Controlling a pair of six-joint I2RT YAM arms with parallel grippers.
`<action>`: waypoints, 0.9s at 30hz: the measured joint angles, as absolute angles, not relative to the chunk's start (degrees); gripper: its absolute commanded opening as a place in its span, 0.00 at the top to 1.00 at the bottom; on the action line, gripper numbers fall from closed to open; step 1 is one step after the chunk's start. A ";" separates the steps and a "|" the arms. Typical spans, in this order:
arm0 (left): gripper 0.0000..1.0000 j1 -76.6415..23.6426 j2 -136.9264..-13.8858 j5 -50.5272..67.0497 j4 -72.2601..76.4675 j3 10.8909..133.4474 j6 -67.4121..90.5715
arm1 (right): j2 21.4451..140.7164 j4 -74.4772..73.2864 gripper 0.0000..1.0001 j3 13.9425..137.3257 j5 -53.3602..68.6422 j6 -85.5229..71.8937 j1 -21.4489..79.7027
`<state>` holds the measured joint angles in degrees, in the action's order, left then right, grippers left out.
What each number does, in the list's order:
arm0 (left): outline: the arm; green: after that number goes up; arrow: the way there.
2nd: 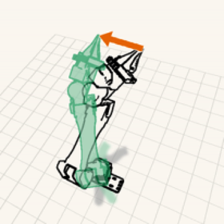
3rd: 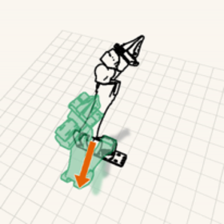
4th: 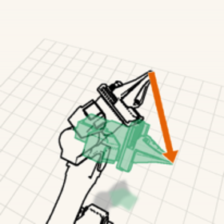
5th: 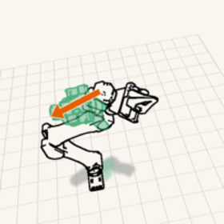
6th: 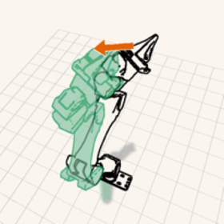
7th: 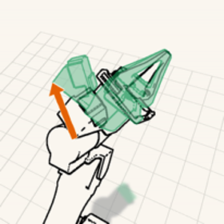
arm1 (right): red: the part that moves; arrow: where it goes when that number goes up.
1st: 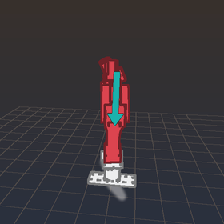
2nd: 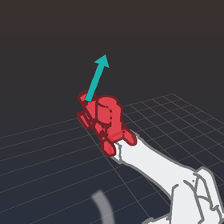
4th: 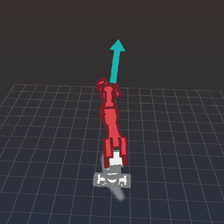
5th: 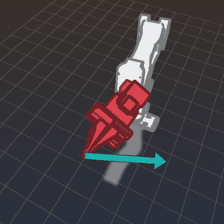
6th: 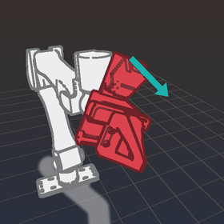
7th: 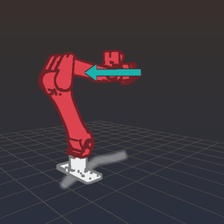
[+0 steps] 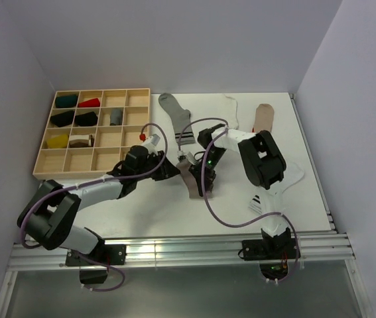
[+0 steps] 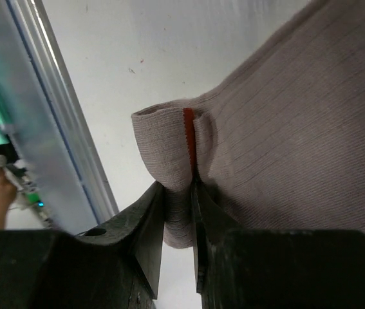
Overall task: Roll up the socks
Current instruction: Roll the sock at the center of the board.
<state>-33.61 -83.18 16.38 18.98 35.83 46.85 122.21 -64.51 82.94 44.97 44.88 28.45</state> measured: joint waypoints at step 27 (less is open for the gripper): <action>0.56 -44.84 -98.89 24.25 24.21 42.13 25.17 | 129.49 -74.30 0.82 89.69 46.19 44.14 27.68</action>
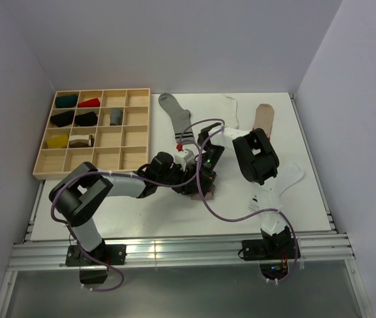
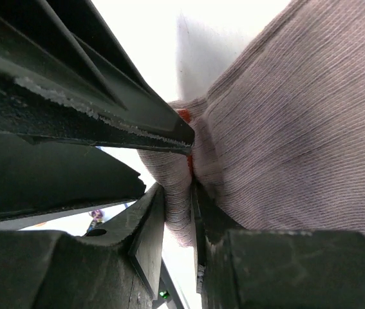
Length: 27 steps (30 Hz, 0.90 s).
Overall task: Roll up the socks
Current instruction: Roll the sock at the center of the board.
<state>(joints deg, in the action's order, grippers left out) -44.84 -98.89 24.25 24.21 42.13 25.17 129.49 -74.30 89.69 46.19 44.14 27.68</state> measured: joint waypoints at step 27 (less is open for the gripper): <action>1.00 -44.71 -103.55 28.18 25.04 43.88 27.27 | 130.28 -73.67 0.64 89.58 46.22 38.44 26.76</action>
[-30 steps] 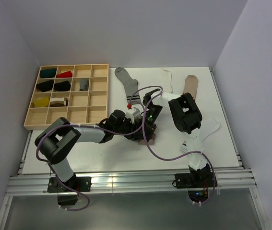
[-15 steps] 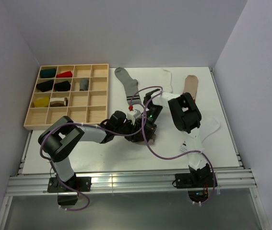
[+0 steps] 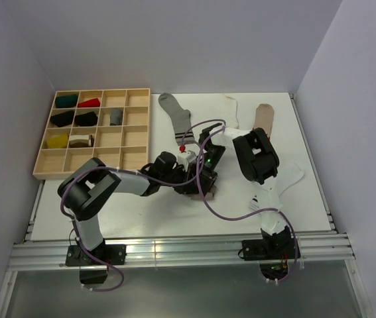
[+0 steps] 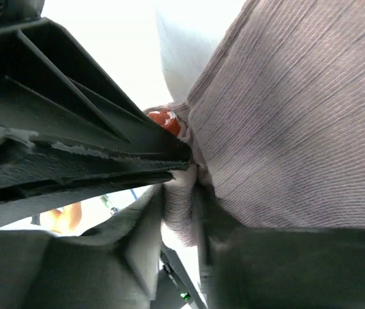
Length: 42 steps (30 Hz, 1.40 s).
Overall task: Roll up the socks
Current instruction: Roll the sock at the center of the board.
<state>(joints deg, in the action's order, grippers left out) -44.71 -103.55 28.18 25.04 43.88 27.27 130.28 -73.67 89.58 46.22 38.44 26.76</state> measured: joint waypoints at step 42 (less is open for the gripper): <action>1.00 -35.16 -119.94 52.77 0.45 62.94 44.42 | 71.37 -24.71 0.44 39.00 25.47 41.50 35.18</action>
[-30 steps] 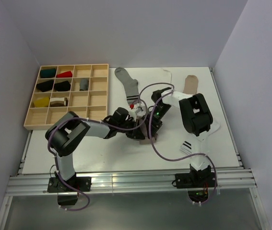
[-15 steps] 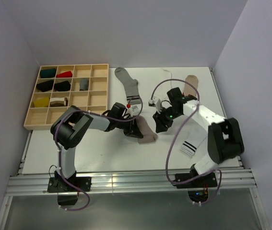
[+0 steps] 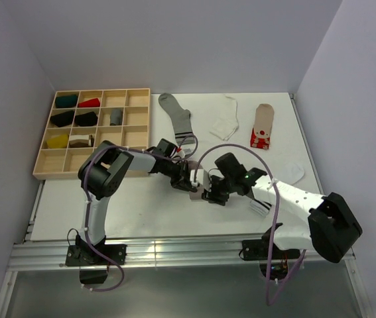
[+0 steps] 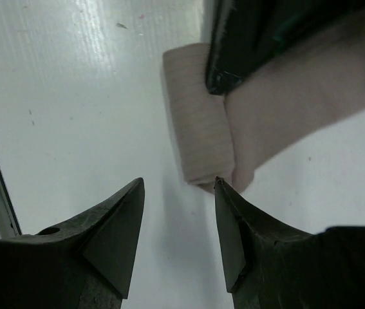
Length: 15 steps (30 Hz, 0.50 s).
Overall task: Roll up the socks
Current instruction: Roll the sock at the center of the board.
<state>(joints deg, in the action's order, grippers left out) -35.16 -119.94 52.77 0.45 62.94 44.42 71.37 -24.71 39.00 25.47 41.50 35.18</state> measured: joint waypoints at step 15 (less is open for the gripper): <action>1.00 -34.48 -122.58 56.34 -11.79 67.46 40.51 | 73.97 -12.95 0.48 35.92 12.49 41.87 50.70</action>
<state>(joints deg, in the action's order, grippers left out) -34.48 -122.58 56.34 -11.79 67.46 40.51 73.97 -12.95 35.92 12.49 41.87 50.70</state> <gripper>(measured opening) 0.032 0.531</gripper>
